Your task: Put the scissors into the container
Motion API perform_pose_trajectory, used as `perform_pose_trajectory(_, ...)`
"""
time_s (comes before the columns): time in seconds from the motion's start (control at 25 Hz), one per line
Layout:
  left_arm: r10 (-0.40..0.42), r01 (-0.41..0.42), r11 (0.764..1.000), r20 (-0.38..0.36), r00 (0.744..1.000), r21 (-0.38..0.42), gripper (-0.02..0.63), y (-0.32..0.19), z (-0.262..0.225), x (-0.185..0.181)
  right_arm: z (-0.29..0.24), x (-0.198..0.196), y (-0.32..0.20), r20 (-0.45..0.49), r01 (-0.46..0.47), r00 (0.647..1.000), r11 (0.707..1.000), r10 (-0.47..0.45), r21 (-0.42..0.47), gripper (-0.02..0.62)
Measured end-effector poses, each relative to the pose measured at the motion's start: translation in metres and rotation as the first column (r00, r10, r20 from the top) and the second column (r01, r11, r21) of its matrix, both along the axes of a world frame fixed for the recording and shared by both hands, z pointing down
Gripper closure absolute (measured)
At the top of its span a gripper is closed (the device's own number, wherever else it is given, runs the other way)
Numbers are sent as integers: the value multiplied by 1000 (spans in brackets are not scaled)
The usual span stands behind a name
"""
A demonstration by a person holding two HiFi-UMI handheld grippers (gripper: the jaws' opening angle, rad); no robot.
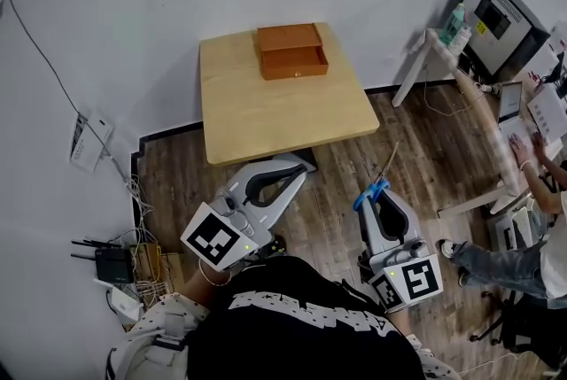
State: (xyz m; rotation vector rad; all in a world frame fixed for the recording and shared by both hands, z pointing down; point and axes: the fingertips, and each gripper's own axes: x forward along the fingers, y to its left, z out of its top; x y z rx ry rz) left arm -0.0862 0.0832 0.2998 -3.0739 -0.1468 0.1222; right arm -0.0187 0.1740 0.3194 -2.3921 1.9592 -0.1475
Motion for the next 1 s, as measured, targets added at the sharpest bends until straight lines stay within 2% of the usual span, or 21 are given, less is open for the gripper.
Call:
perform_pose_trajectory(0.28,31,-30,999,-17,999,17,604,-33,-5,5,3,9,-37,18,-21,1000,1000,21,-5,494)
perform_pose_trajectory(0.4,23,-23,1000,-31,999,15,604,-54,-5,10,1,14,-53,17,-25,1000,1000,25,-6,494)
perform_pose_trajectory(0.56,32,-32,999,-12,999,12,604,-72,-4,16,2,22,-70,16,-42,999,999,42,-4,494)
perform_pose_trajectory(0.72,20,-18,999,-57,998,26,604,-96,-4,20,-2,24,-89,4,-46,999,999,46,9,494)
perform_pose_trajectory(0.84,27,-27,999,-32,999,21,604,-102,-6,24,-7,23,-99,-3,-30,1000,999,30,16,494)
perform_pose_trajectory(1.0,8,-8,1000,-43,999,-2,604,-112,-9,27,-11,29,-103,-16,-49,999,999,49,15,494)
